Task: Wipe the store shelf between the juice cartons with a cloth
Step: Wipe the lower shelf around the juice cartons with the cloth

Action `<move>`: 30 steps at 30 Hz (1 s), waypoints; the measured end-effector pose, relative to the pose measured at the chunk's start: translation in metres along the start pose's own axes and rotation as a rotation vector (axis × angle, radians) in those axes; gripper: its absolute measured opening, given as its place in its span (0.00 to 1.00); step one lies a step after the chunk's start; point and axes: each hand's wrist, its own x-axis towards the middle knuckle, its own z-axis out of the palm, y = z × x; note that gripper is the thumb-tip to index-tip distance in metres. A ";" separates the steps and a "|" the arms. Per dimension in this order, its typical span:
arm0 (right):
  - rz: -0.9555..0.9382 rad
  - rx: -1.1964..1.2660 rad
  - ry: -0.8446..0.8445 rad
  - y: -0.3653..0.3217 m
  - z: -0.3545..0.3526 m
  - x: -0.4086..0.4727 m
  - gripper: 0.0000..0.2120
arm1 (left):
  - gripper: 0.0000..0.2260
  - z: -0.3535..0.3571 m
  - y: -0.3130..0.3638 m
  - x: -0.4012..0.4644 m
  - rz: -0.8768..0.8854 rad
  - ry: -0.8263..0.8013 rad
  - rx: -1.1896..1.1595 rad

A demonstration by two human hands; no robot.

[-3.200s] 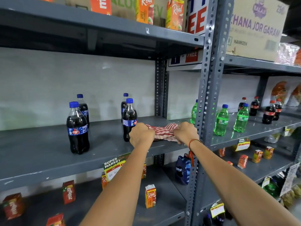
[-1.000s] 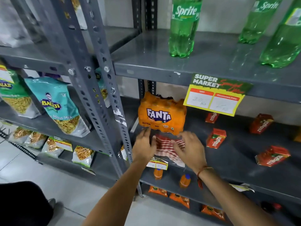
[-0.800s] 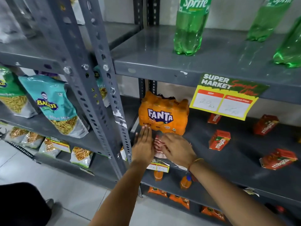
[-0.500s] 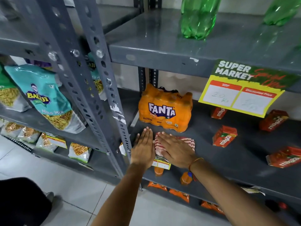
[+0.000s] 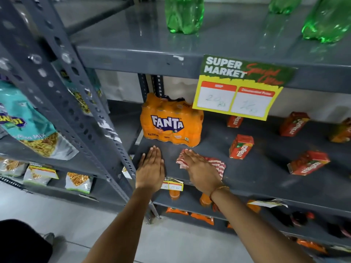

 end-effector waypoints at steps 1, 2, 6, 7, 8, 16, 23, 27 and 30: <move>0.035 -0.009 0.003 0.005 -0.002 -0.006 0.30 | 0.24 0.000 0.000 0.000 0.000 -0.010 0.001; 0.073 -0.017 0.010 0.011 -0.004 -0.013 0.30 | 0.24 0.000 0.000 0.000 -0.002 -0.017 0.002; 0.212 -0.016 0.046 0.033 -0.013 -0.045 0.34 | 0.24 -0.002 0.001 0.000 -0.015 -0.045 0.006; 0.234 -0.023 0.054 0.037 -0.016 -0.054 0.35 | 0.24 -0.003 0.002 0.000 -0.025 -0.051 0.008; 0.256 -0.028 0.061 0.042 -0.019 -0.062 0.34 | 0.24 -0.005 0.004 0.000 -0.038 -0.059 0.008; 0.428 0.057 0.075 0.081 -0.049 -0.110 0.28 | 0.24 0.007 0.078 -0.009 0.041 -0.146 -0.038; 0.407 0.240 0.194 0.036 -0.046 -0.076 0.27 | 0.25 0.014 0.099 -0.015 0.081 -0.064 -0.123; 0.199 0.171 0.168 -0.013 -0.023 -0.048 0.34 | 0.27 0.007 0.072 -0.016 0.029 -0.027 -0.101; 0.102 0.122 0.103 -0.030 -0.015 -0.024 0.34 | 0.25 0.003 0.051 -0.015 0.016 -0.011 -0.077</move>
